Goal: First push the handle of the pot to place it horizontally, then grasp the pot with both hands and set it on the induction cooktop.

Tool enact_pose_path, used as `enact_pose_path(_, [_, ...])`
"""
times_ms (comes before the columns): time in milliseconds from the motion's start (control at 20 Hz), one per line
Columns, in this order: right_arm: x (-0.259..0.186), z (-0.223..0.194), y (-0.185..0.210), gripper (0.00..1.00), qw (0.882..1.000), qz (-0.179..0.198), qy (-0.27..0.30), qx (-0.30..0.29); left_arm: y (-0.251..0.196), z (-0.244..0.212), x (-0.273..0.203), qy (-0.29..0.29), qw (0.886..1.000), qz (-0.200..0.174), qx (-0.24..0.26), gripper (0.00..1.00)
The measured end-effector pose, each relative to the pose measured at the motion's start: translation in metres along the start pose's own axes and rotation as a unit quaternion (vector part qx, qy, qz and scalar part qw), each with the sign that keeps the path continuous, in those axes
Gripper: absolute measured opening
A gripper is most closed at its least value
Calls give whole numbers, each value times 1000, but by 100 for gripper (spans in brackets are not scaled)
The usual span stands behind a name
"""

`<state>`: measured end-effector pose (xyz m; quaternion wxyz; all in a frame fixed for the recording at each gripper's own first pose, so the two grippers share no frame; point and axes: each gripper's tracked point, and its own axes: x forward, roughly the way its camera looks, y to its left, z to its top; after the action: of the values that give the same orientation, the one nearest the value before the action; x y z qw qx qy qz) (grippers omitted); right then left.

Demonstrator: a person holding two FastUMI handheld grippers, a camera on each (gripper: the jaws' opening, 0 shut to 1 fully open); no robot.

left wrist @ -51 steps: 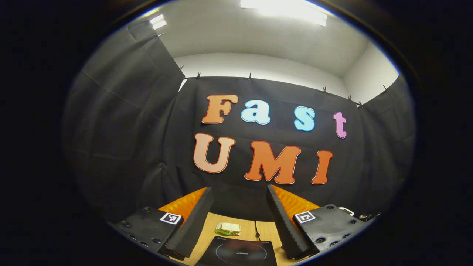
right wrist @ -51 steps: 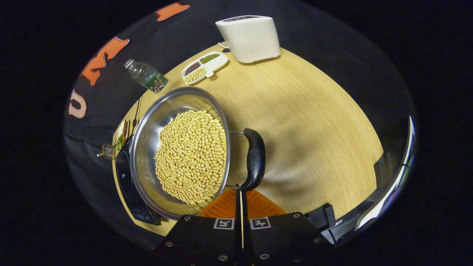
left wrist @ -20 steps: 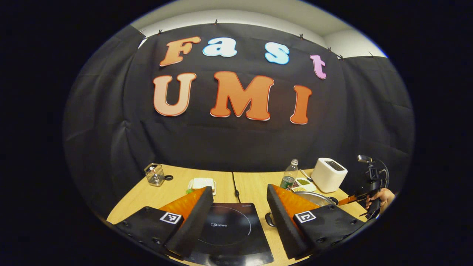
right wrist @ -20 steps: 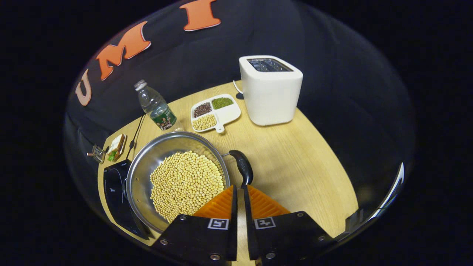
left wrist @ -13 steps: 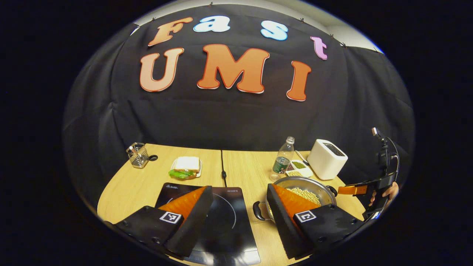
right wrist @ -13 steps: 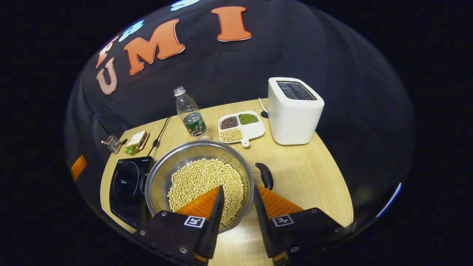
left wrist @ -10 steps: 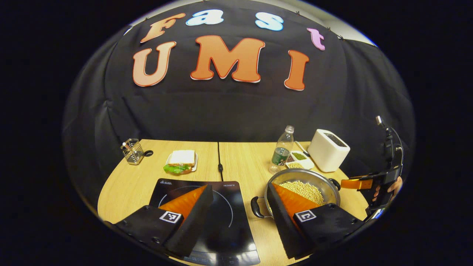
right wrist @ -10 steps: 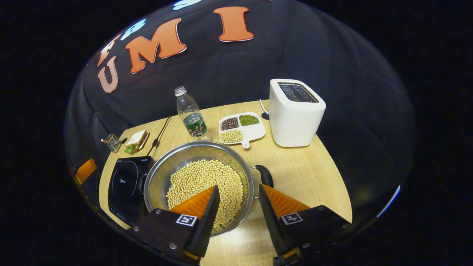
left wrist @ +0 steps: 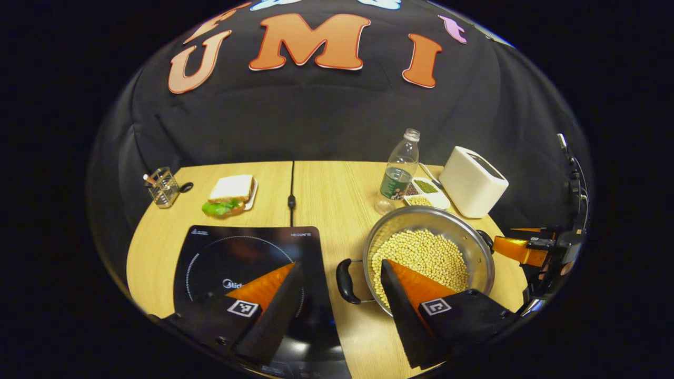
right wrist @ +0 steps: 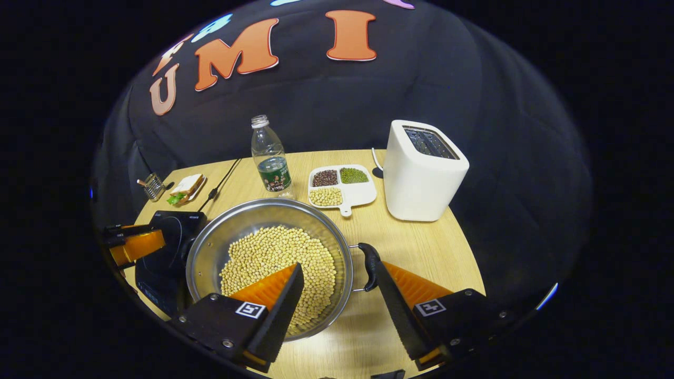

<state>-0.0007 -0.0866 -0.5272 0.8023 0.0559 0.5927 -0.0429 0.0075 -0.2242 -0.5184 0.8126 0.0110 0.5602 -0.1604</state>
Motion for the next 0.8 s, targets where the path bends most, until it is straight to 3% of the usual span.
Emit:
enact_pose_path(100, [3,-2,-1,89,1000,1,4,1,-8,-12,13,24,1000,-3,-9,96])
enact_pose_path(150, [4,-2,-3,84,1000,-2,4,-3,-10,-17,20,34,999,-2,-12,96])
enact_pose_path(350, [9,-6,-9,89,1000,-7,8,-8,-16,-33,43,63,998,2,-16,96])
enact_pose_path(550, [17,-12,-15,88,1000,-11,15,-9,-21,-39,56,71,997,2,-20,99])
enact_pose_path(800, [32,-27,-24,89,999,-19,31,3,-24,-41,70,59,998,6,-11,95])
